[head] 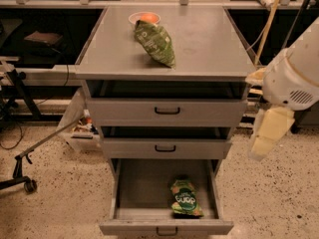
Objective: Pick green rice chip bag from bottom drawer and place on counter
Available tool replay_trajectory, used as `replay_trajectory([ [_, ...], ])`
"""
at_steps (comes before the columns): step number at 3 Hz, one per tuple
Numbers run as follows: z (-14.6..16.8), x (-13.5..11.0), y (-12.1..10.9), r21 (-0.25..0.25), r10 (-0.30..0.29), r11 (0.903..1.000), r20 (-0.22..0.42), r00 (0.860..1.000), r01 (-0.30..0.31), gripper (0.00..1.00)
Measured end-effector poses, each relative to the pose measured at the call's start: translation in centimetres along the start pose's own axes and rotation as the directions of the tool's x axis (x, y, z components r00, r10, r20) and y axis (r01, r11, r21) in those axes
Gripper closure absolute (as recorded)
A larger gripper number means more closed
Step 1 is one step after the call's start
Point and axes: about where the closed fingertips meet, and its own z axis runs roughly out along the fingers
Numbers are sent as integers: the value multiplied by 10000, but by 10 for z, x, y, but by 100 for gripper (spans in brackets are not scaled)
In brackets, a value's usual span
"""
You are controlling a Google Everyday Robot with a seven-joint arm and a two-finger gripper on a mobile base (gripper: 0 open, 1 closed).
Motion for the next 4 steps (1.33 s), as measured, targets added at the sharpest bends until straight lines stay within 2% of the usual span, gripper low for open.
replay_trajectory([
  [1,79,3,8,-720,431,9966,373,9984,-404,0],
  [2,169,10,22,-1285,1393,9828,455,9892,-1325,0],
  [3,258,15,31,-1408,2262,9644,-6,9741,-2240,0],
  [4,329,19,21,-853,2833,9547,-343,9584,-2852,0],
])
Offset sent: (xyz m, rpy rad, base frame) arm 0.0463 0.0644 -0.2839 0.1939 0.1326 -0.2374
